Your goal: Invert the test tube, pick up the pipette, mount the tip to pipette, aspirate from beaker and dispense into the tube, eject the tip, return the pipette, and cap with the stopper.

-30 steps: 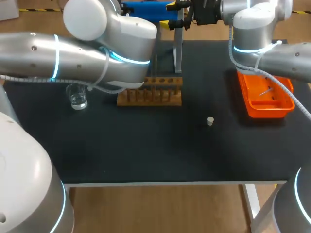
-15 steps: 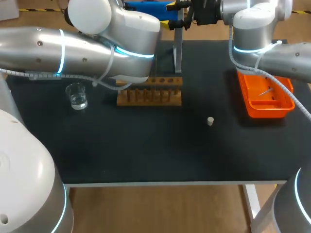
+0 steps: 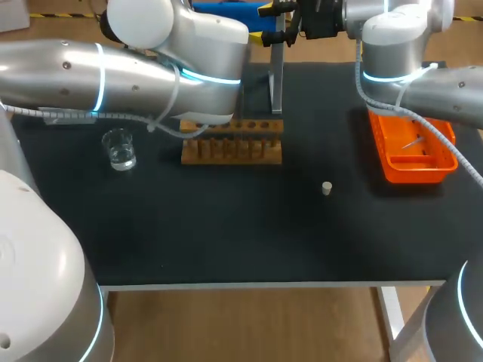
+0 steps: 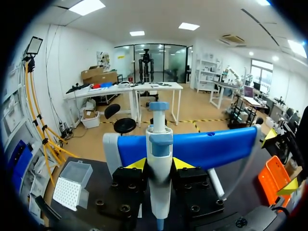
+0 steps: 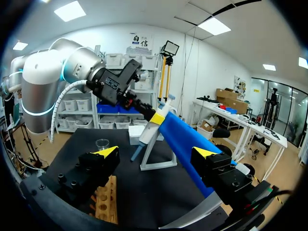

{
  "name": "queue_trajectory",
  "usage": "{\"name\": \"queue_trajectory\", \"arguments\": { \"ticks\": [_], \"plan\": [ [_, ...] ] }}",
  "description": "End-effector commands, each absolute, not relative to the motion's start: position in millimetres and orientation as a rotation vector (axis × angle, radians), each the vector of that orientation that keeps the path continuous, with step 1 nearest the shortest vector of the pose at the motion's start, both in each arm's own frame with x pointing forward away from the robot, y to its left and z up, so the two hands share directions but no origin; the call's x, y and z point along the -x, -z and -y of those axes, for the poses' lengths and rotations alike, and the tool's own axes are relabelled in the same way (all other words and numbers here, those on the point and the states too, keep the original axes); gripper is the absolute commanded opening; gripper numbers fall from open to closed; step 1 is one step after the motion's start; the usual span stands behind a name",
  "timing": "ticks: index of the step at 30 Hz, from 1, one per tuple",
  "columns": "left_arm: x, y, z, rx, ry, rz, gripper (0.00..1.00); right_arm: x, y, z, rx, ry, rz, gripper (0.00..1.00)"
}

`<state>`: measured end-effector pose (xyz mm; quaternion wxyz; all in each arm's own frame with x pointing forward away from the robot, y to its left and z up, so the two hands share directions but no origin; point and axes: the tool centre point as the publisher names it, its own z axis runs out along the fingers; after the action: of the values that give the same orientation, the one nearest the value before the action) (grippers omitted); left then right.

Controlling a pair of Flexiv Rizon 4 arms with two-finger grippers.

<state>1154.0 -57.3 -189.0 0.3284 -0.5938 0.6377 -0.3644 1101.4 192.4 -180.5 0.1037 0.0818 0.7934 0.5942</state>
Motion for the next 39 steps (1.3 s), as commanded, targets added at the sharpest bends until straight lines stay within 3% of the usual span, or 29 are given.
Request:
{"name": "queue_trajectory", "arguments": {
  "ticks": [1,39],
  "plan": [
    [-1158,193,57,1.559,0.951,-1.673,0.0,-1101,180,-192,-0.242,-1.75,-2.344,1.0],
    [-1171,208,63,1.601,0.941,-1.718,0.0,-1101,180,-192,-0.242,-1.75,-2.344,1.0]
  ]
}}
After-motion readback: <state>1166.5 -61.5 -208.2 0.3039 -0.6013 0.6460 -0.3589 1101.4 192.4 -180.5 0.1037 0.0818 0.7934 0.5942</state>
